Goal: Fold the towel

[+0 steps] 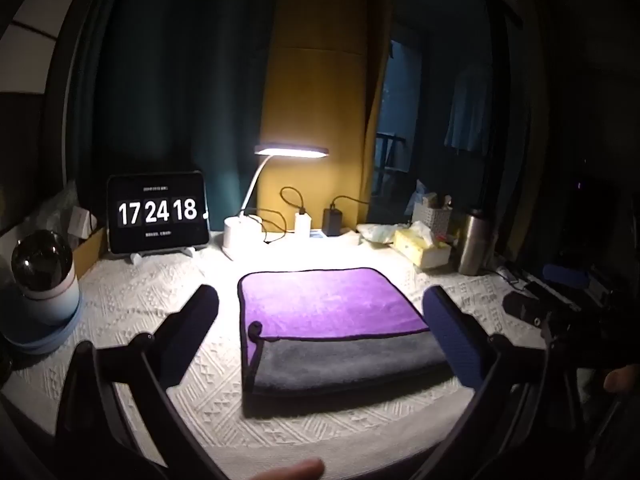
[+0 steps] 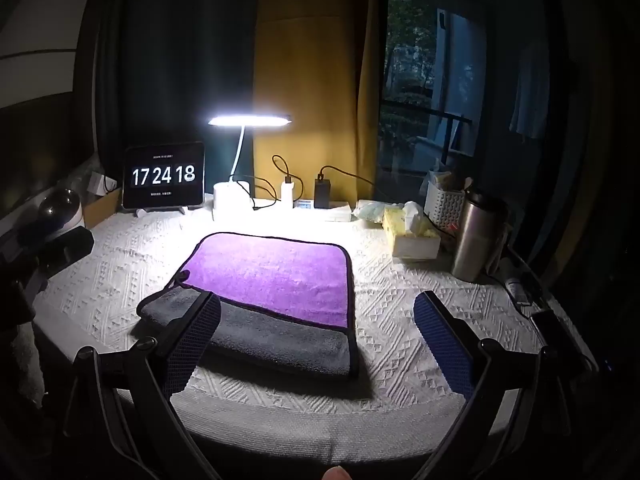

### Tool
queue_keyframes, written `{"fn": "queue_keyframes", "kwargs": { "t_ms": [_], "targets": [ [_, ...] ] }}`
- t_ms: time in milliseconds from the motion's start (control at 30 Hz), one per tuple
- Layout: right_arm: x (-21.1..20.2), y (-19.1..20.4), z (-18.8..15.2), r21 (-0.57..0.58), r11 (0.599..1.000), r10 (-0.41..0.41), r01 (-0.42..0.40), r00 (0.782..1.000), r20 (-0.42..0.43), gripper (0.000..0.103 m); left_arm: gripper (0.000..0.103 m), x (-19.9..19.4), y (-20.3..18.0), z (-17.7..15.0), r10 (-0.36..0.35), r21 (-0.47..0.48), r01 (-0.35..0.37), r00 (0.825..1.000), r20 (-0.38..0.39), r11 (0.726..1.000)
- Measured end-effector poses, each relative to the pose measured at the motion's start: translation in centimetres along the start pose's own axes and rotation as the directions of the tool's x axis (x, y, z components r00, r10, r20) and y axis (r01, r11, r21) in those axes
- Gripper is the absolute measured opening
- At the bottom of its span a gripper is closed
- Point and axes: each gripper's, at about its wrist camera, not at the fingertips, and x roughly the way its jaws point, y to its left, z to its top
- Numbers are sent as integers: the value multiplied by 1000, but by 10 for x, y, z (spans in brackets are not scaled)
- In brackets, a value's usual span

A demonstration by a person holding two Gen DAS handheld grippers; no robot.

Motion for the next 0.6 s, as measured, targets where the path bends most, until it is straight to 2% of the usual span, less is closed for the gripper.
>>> {"fn": "queue_keyframes", "kwargs": {
  "t_ms": [133, 233, 467, 600],
  "targets": [
    [2, 0, 0, -6, 1000, 0, 0, 1000, -21, 99, 103, -1, 3, -1, -5, -23, 5, 1000, -7, 1000],
    [4, -1, 0, 1, 1000, 5, -5, 1000, -25, 99, 103, 4, -4, 2, 17, 3, -17, 1000, -26, 1000],
    [5, -1, -1, 7, 1000, 10, -10, 1000, -24, 99, 103, 3, 9, 2, 7, -19, -7, 1000, -24, 1000],
    [5, -1, 0, 9, 1000, 11, -11, 1000, -25, 99, 103, 1, 1, 0, -3, -5, 3, 1000, -30, 1000]
  ]
}}
